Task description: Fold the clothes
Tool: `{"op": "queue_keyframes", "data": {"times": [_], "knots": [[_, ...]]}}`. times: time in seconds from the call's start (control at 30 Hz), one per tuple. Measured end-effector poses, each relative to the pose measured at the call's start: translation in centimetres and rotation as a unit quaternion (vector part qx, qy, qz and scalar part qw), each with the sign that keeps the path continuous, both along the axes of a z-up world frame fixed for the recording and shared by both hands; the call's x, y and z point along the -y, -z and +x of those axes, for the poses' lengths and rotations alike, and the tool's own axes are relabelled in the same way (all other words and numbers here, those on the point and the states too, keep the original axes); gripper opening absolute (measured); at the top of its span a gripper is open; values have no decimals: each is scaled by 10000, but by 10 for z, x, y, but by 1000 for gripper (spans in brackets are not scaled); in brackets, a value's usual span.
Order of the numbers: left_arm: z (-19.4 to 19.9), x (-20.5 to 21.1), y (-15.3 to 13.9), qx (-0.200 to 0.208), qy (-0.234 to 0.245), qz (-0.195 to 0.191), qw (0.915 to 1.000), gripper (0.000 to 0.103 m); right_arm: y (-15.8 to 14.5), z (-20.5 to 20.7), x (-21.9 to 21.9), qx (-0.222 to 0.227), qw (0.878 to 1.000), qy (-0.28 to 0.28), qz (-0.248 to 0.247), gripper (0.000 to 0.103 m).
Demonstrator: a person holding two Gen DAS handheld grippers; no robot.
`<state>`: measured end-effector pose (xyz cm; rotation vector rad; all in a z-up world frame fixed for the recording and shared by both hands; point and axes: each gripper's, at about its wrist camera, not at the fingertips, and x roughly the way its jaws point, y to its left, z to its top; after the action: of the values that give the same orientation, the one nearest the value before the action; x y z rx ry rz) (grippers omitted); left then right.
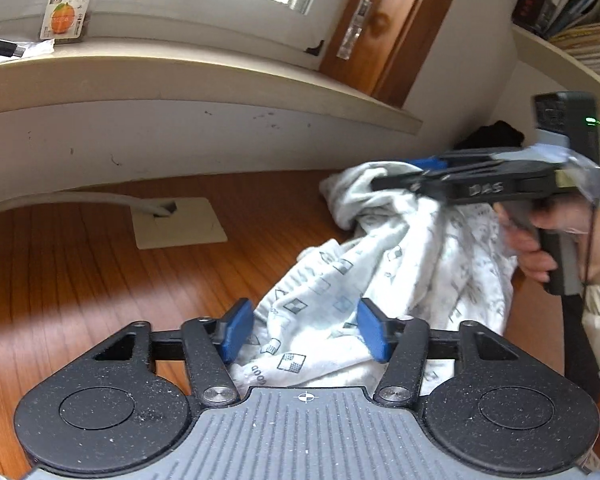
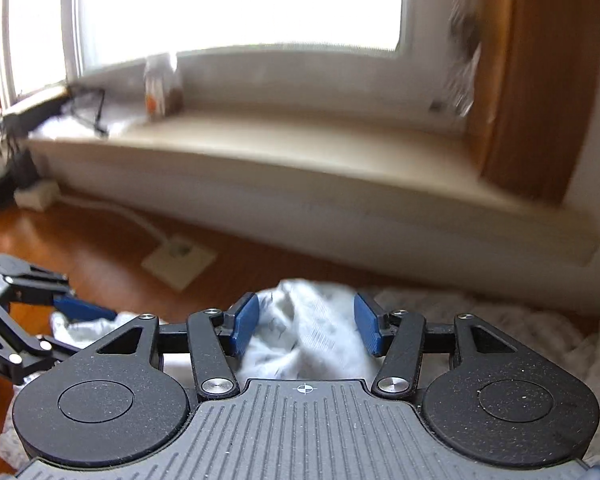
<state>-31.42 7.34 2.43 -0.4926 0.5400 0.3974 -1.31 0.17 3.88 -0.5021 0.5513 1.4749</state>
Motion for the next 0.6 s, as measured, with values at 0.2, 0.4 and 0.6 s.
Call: {"op": "queue_keyframes", "data": {"times": [0.2,0.4,0.6], "knots": [[-3,20,-12,144,211,110,9996,51,-7,11,52,127,9969,303,711,6],[-10,24,-44,591,228,302,9975,54,-2,34,127,276,9955,559,717,6],[20,3,-57,648,139,241,9975,58,35,52,163,54,9967,733,338,6]]}}
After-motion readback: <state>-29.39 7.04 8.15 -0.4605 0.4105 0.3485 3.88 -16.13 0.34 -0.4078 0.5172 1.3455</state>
